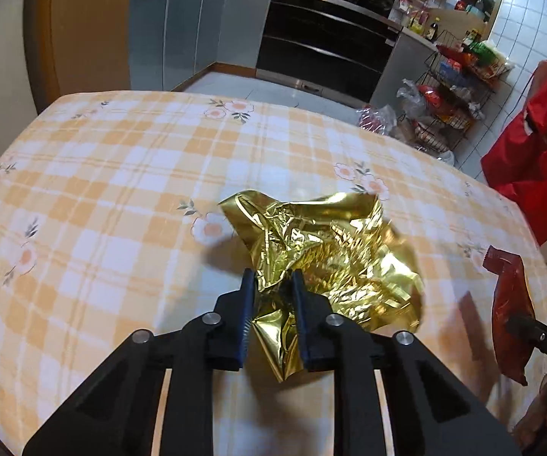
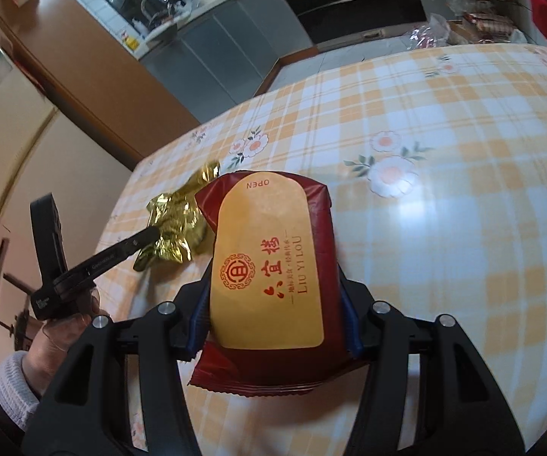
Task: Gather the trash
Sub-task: 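Carry the pastry packet and gold foil over the bucket and open both tools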
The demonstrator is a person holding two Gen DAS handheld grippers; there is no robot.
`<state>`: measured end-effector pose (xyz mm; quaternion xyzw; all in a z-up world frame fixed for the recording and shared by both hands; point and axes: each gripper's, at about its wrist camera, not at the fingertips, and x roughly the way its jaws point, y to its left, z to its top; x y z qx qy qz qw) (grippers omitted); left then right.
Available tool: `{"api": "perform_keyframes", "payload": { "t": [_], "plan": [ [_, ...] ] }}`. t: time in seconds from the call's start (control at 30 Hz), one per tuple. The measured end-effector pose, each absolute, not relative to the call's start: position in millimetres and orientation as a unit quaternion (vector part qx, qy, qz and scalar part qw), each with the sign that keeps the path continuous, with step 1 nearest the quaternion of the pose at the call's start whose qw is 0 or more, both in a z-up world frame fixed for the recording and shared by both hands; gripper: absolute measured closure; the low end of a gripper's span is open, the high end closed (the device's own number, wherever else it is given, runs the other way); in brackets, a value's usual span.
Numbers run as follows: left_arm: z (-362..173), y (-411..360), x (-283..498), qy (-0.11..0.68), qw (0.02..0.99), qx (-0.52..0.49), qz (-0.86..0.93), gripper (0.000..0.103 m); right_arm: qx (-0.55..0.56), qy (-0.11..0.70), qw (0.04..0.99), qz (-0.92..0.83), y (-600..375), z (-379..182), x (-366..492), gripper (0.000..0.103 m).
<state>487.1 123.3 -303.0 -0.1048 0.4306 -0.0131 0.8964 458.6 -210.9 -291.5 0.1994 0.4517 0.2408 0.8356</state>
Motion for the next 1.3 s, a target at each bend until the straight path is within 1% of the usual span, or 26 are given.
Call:
{"api": "perform_keyframes", "payload": {
  "t": [0.2,0.43,0.73,1.03,1.3],
  "plan": [
    [-273.7,111.8,437.6,0.413,0.907,-0.067,-0.041,0.087,0.216,0.429,0.845,0.234,-231.5,-270.0,410.2,0.047],
    [-238.2,104.1,378.5,0.391,0.917,-0.057,-0.055,0.087,0.205,0.407,0.86,0.229,-240.6,-243.3,357.5,0.047],
    [-210.7,101.0,312.1,0.377,0.922,-0.059,-0.065,0.087,0.197,0.393,0.868,0.23,-247.5,-219.4,290.2,0.047],
    [-181.4,91.4,246.5,0.356,0.929,-0.043,-0.095,0.087,0.198,0.374,0.879,0.218,-264.3,-194.1,245.3,0.047],
    [-165.4,74.6,182.3,0.338,0.932,-0.035,-0.127,0.087,0.195,0.353,0.889,0.215,-273.3,-172.9,202.3,0.047]
  ]
}}
